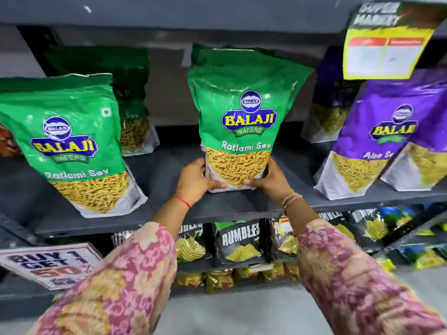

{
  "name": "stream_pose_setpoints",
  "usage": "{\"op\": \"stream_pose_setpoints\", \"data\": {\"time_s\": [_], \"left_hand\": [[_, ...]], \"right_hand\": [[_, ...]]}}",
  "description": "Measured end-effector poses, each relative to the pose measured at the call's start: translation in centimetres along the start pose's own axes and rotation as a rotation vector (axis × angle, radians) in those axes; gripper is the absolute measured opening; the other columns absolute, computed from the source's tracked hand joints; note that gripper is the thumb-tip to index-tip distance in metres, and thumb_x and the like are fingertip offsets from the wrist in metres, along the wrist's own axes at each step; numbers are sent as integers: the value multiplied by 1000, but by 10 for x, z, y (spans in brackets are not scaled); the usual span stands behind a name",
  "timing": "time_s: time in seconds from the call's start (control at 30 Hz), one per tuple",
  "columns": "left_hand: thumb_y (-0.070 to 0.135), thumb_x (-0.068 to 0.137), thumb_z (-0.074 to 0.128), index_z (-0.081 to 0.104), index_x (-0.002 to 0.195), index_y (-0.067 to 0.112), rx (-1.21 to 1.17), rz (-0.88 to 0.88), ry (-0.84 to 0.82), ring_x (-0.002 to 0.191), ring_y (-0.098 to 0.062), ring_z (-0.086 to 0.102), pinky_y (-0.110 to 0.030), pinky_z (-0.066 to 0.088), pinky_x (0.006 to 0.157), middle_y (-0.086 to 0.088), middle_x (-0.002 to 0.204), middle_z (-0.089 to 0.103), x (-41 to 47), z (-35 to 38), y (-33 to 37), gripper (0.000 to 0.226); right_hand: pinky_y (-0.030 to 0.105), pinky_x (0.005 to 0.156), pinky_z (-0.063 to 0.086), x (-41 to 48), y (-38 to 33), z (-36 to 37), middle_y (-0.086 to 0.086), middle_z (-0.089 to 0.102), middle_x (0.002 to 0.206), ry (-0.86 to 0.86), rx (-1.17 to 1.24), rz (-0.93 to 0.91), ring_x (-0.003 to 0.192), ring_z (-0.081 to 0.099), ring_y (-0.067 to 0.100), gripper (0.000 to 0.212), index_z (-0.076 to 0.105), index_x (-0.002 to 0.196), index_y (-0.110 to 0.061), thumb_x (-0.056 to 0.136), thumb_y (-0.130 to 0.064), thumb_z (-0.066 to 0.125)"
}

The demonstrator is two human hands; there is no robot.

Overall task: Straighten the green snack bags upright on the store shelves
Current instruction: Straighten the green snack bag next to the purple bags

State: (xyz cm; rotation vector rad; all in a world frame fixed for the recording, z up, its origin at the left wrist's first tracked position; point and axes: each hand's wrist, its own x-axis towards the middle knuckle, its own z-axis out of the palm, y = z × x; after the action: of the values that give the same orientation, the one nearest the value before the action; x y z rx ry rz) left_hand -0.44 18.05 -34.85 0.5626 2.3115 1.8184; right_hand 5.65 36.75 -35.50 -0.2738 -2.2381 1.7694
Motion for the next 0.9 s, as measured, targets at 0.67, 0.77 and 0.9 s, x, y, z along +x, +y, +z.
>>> {"op": "stream_pose_setpoints", "data": {"time_s": [0.67,0.77,0.9], "left_hand": [[-9,53,77,53,97,14,-21,-116,-51,90,-20,61,-9,51,66,-9,103,62,-21,7,-21,55],[-7,54,77,51,98,17,-6,-113,-51,89,-18,61,-9,50,69,-8,104,62,-21,7,-22,56],[-1,55,79,48,104,20,24,-112,-62,97,-19,59,-28,48,85,-4,106,60,-23,6,-23,61]], "right_hand": [[29,89,42,-31,27,4,7,59,115,1,-76,27,101,53,18,72,42,121,-9,60,-12,82],[29,90,41,-30,27,3,8,58,118,-25,-114,34,102,52,17,73,40,123,-10,63,-15,81],[28,90,39,-28,25,2,13,58,123,-55,-140,56,102,51,17,72,38,123,-10,65,-17,80]]}}
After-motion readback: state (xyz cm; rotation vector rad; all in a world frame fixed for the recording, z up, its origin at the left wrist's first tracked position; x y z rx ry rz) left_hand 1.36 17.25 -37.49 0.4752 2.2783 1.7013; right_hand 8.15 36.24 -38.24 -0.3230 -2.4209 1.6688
